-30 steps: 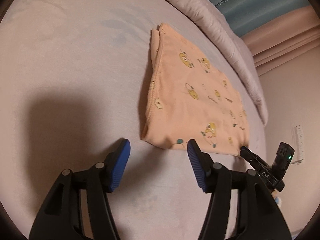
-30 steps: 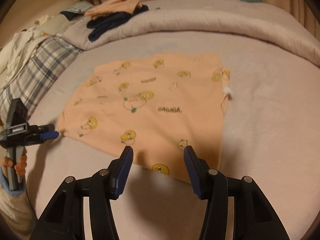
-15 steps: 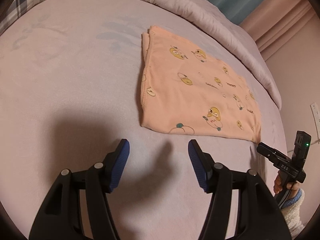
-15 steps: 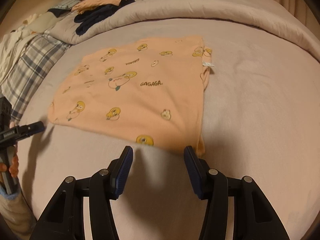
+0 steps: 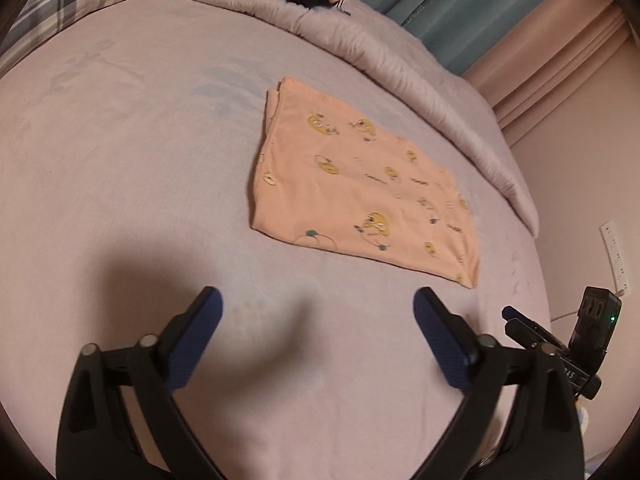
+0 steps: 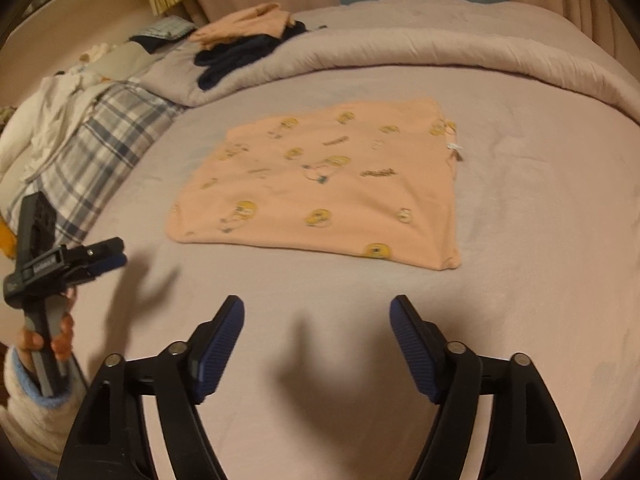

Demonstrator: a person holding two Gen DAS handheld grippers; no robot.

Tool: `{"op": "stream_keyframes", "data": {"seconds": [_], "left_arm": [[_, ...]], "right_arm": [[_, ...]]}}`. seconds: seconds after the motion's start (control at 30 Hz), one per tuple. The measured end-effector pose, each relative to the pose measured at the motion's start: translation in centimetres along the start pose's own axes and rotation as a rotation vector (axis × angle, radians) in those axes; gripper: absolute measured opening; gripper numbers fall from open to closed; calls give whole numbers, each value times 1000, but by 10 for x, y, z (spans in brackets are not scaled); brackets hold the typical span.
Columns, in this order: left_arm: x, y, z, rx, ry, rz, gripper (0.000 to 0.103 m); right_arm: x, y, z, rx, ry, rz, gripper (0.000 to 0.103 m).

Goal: Fold small clothes

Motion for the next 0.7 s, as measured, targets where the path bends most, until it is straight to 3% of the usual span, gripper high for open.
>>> {"op": "stream_keyframes", "data": {"seconds": [0.13, 0.37, 0.6, 0.7], "left_arm": [[-8, -14, 20, -34, -38, -9, 102], [-23, -30, 43, -147, -86, 75, 103], [-39, -47, 58, -199, -181, 36, 103], [-44, -57, 66, -179, -240, -56, 103]], "right_arm": [[-2, 11, 20, 34, -43, 4, 87], [-5, 23, 54, 73, -152, -21, 102], [-10, 35, 76, 208, -253, -49, 102], [-16, 42, 78, 231, -249, -33, 102]]}}
Point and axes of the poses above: each gripper's, at about its wrist camera, not at the fingertips, and z roughly against the way its jaws point, y to its left, x to its top, the point moved 6 cm from there along -z, roughly the way its jaws point, and after that the axes turned 8 degrees about -z, right-handed, at the moved point
